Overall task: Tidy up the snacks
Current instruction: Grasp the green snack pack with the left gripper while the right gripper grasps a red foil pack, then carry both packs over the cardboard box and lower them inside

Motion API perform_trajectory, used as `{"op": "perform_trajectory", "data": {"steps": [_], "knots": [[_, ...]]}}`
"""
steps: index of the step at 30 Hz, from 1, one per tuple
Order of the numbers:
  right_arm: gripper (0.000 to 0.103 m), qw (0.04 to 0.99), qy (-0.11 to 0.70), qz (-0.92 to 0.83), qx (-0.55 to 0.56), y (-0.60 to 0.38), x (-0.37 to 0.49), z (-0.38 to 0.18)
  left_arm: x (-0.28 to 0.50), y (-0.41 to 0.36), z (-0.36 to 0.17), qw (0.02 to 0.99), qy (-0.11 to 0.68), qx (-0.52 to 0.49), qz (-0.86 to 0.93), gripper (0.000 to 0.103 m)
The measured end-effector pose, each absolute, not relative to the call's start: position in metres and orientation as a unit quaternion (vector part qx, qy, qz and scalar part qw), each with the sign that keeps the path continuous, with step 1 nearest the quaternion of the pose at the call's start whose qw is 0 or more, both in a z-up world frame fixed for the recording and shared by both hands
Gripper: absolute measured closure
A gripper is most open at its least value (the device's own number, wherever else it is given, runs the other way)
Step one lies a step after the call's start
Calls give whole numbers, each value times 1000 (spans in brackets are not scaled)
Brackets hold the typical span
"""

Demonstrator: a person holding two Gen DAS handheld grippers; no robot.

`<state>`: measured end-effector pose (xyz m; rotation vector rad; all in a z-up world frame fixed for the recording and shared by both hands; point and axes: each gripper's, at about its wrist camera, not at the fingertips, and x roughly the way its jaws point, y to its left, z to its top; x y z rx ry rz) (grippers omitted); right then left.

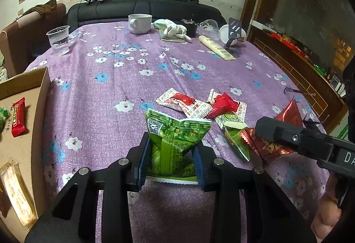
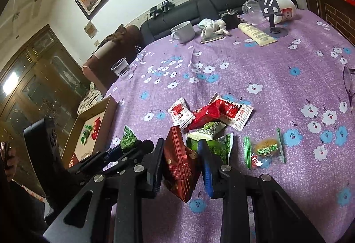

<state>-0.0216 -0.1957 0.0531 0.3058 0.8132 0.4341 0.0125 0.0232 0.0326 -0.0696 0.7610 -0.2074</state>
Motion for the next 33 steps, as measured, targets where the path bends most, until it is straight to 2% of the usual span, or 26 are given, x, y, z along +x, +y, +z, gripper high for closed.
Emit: {"op": "perform_trajectory", "data": {"steps": [33], "knots": [[73, 892, 373, 209, 145, -197, -28, 61, -2, 35, 48, 922, 368, -71, -97, 70]]}}
